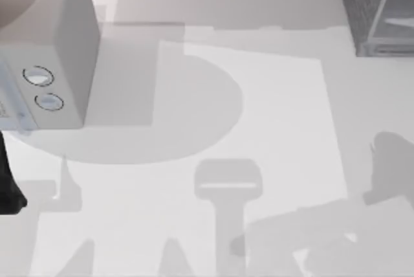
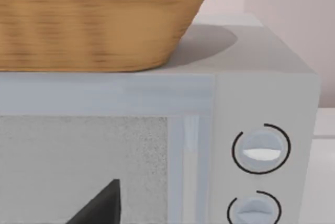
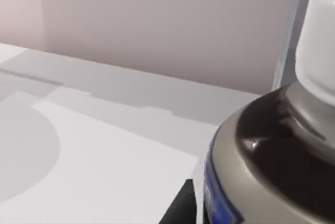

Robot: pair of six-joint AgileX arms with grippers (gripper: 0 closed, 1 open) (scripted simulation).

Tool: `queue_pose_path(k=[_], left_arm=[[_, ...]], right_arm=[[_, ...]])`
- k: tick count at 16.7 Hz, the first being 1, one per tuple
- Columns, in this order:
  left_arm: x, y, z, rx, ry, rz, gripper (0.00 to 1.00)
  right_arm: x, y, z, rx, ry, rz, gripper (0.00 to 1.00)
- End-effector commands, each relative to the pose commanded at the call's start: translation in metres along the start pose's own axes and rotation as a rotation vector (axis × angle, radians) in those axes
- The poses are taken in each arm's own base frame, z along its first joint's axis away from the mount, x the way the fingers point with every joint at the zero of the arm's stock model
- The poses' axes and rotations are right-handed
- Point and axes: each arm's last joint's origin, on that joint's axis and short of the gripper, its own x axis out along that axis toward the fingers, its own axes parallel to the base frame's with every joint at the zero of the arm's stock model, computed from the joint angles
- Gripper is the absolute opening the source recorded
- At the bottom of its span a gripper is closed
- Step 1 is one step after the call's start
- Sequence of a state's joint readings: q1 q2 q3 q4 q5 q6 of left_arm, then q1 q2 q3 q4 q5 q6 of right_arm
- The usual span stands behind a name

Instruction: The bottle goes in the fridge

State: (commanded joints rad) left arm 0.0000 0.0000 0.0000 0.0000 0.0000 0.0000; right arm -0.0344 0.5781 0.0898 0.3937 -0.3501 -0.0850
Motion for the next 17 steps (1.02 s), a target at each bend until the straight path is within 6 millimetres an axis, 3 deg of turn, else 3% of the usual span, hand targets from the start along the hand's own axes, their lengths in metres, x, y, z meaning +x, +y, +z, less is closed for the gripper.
queue_pose_path(k=[7,17], left_arm=[[0.000,0.000,0.000,0.000,0.000,0.000,1.00],[0.000,0.000,0.000,0.000,0.000,0.000,1.00]], right_arm=[[-0.035,0.007,-0.011,0.057,-0.077,-0.273,0.01],[-0.039,0.008,-0.013,0.073,-0.084,-0.319,0.01]])
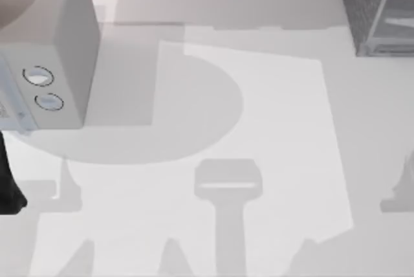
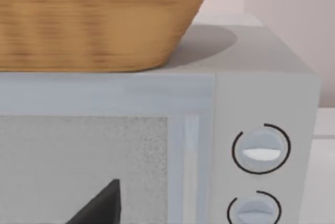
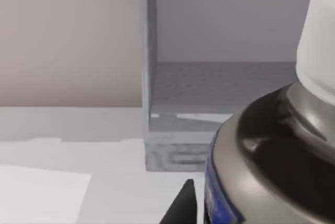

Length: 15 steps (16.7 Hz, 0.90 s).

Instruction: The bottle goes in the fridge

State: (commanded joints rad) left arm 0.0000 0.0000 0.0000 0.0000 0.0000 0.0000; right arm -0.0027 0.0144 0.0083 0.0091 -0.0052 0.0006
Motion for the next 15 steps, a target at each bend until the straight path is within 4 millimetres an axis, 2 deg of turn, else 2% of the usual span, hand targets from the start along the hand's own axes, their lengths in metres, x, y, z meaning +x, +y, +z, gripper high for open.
queue_pose_path(k=[2,5,8,10,12,15], left_arm=[[0.000,0.000,0.000,0.000,0.000,0.000,1.00],[0.000,0.000,0.000,0.000,0.000,0.000,1.00],[0.000,0.000,0.000,0.000,0.000,0.000,1.00],[0.000,0.000,0.000,0.000,0.000,0.000,1.00],[0.000,0.000,0.000,0.000,0.000,0.000,1.00],[0.000,0.000,0.000,0.000,0.000,0.000,1.00]], right_arm=[[0.002,0.000,0.011,-0.002,-0.019,0.007,0.01],[0.011,-0.002,0.040,-0.006,-0.059,0.013,0.01],[0.036,-0.007,0.073,-0.012,-0.082,0.009,0.01],[0.065,-0.013,0.090,-0.015,-0.080,0.003,0.01],[0.103,-0.022,0.099,-0.016,-0.067,-0.002,0.01],[0.168,-0.042,0.090,-0.013,-0.036,-0.008,0.01]])
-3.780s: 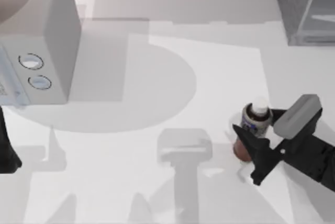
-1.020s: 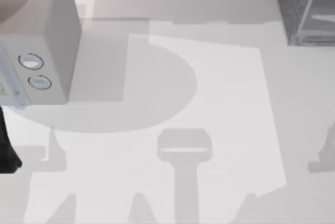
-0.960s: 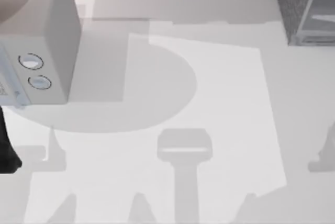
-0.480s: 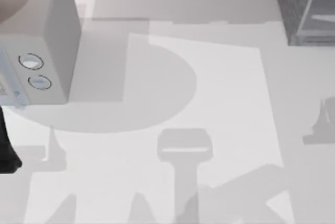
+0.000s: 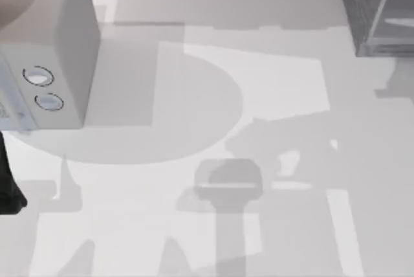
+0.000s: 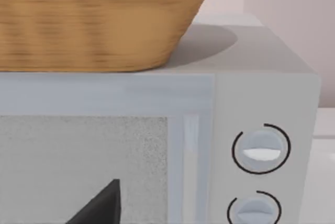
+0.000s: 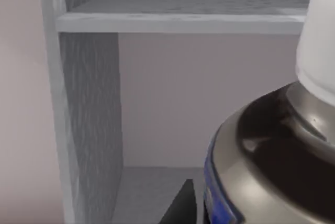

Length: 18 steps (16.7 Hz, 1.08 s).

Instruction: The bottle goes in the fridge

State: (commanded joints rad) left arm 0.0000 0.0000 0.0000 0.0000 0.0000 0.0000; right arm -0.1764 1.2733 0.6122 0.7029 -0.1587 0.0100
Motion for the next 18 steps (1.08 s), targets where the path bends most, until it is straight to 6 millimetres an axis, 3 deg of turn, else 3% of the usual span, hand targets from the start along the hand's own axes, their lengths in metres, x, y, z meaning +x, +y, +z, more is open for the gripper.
queue_pose_path(k=[4,7,11,18], left_arm=[[0.000,0.000,0.000,0.000,0.000,0.000,1.00],[0.000,0.000,0.000,0.000,0.000,0.000,1.00],[0.000,0.000,0.000,0.000,0.000,0.000,1.00],[0.000,0.000,0.000,0.000,0.000,0.000,1.00]], right_arm=[[0.073,-0.029,-0.051,0.009,0.040,-0.001,0.01],[0.106,-0.046,-0.092,0.014,0.048,0.002,0.01],[0.125,-0.058,-0.125,0.013,0.041,0.006,0.01],[0.127,-0.057,-0.130,0.017,0.048,0.012,0.01]])
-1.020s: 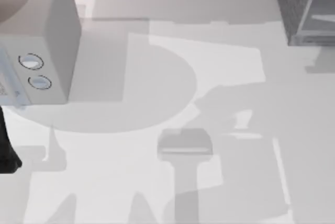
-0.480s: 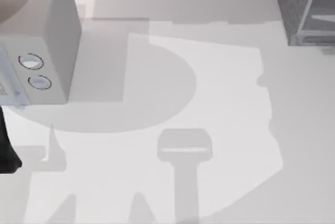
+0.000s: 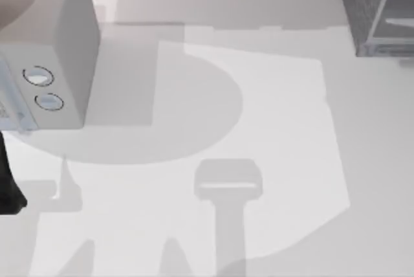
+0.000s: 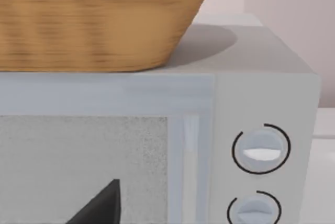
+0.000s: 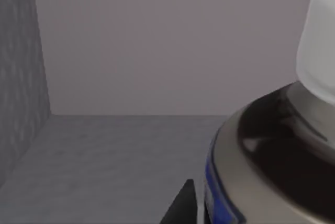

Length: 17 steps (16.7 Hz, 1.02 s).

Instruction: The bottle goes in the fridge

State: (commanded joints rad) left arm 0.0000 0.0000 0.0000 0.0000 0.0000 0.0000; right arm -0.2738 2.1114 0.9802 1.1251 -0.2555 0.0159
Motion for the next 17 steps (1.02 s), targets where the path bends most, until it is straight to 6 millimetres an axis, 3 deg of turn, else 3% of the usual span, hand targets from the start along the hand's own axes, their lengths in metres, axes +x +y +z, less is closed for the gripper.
queue_pose_path(k=[3,11,17], left_arm=[[0.000,0.000,0.000,0.000,0.000,0.000,1.00],[0.000,0.000,0.000,0.000,0.000,0.000,1.00],[0.000,0.000,0.000,0.000,0.000,0.000,1.00]], right_arm=[[0.016,0.000,-0.004,0.002,0.011,0.005,0.01],[0.093,-0.004,0.003,-0.002,-0.010,-0.004,0.01],[0.099,-0.002,0.001,0.000,-0.001,-0.001,0.01]])
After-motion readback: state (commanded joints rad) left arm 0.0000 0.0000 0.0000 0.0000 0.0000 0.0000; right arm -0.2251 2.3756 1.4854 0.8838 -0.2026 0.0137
